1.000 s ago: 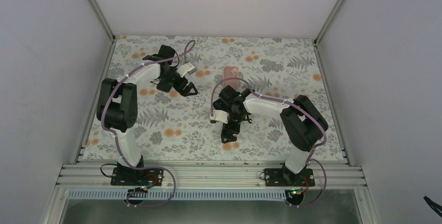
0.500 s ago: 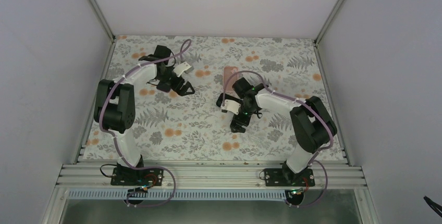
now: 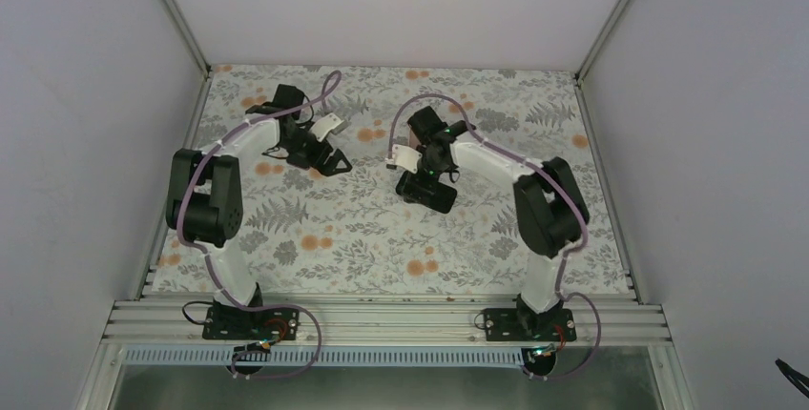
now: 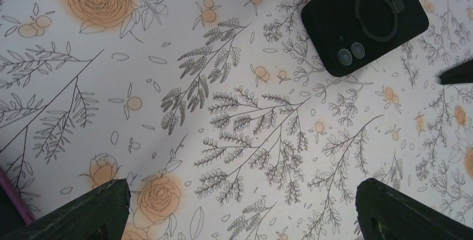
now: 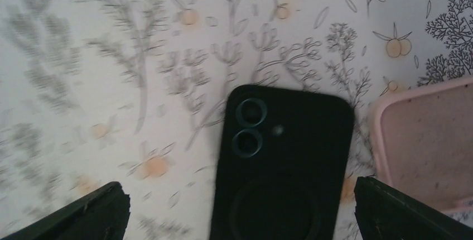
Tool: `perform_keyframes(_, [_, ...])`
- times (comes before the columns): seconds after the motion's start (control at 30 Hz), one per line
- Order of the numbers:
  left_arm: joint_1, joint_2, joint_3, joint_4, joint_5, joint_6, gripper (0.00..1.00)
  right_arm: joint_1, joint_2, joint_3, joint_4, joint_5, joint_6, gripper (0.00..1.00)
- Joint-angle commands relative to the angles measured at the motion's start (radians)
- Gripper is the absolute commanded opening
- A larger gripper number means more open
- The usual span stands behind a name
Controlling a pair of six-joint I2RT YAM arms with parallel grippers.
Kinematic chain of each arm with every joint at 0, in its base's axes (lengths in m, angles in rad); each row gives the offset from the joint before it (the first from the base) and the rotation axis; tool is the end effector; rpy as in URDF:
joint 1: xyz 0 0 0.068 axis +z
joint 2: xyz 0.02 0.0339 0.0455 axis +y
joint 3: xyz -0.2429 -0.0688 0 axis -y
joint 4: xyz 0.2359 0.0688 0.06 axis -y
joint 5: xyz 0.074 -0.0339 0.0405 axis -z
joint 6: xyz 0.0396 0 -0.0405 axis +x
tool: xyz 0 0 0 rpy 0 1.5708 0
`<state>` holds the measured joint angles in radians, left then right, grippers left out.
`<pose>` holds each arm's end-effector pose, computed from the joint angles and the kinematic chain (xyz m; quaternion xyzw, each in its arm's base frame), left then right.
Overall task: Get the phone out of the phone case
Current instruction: Pick up the phone at the center of the board.
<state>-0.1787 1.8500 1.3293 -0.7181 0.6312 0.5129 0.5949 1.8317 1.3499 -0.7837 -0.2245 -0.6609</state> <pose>0.3461 -0.0863 0.1815 0.3660 0.8647 -0.2757 0.2058 0.2877 0.2053 0.1846 -0.5907 0.7848 0.1057 0.1547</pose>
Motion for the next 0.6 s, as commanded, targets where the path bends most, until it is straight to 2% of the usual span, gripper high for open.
perform_keyframes(0.0, [0.029, -0.051, -0.031, 0.023, 0.035, 0.027, 1.00, 0.001, 0.118, 0.093, 0.008, 0.087, 0.017, 1.00])
perform_keyframes(0.23, [0.085, -0.056, -0.055, 0.022, 0.071, 0.049, 1.00, 0.001, 0.187, 0.125, 0.008, 0.126, 0.020, 1.00])
perform_keyframes(0.57, [0.093, -0.062, -0.065, 0.027, 0.082, 0.051, 1.00, -0.016, 0.212, 0.086, -0.007, 0.114, 0.008, 1.00])
